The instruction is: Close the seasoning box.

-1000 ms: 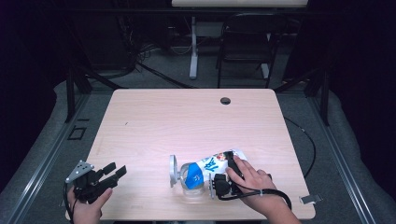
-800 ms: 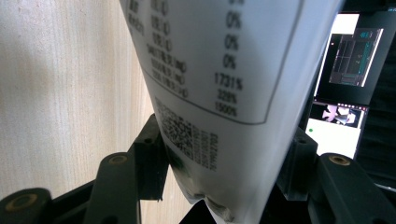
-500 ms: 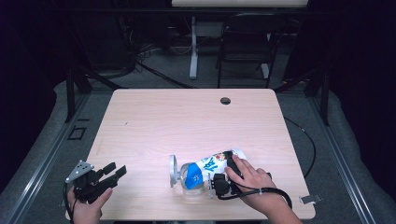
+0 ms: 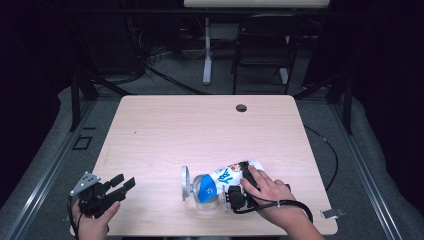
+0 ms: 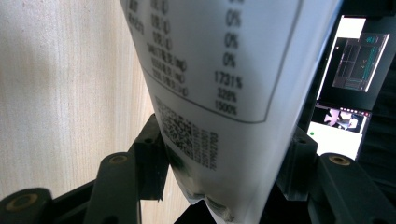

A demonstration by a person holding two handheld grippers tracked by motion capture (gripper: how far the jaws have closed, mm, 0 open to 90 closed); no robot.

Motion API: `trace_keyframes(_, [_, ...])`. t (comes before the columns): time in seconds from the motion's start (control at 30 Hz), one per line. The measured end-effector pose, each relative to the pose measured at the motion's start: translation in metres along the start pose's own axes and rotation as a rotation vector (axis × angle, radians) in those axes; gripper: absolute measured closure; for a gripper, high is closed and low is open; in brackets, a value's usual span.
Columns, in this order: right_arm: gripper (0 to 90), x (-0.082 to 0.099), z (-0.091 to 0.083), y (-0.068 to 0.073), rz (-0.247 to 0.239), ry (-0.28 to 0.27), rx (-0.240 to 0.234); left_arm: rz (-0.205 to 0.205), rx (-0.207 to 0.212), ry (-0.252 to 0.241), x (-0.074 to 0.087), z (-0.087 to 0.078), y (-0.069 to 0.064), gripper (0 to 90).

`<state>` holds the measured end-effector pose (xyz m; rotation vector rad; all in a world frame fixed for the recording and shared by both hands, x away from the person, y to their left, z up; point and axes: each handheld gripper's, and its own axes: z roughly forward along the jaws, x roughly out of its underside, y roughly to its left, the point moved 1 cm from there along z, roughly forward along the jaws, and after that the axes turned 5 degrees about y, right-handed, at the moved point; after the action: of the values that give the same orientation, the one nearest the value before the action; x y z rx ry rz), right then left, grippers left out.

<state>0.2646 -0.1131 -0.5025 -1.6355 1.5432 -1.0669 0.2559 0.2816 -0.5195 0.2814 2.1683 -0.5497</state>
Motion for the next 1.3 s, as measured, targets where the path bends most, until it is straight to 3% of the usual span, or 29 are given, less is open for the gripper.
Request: trace_keyframes(1.3, [45.7,-0.0013,0.0007,-0.0006,-0.013,-0.001,0.010,0.000,-0.001,-0.005,0.0001,-0.0001,0.0005,48.2])
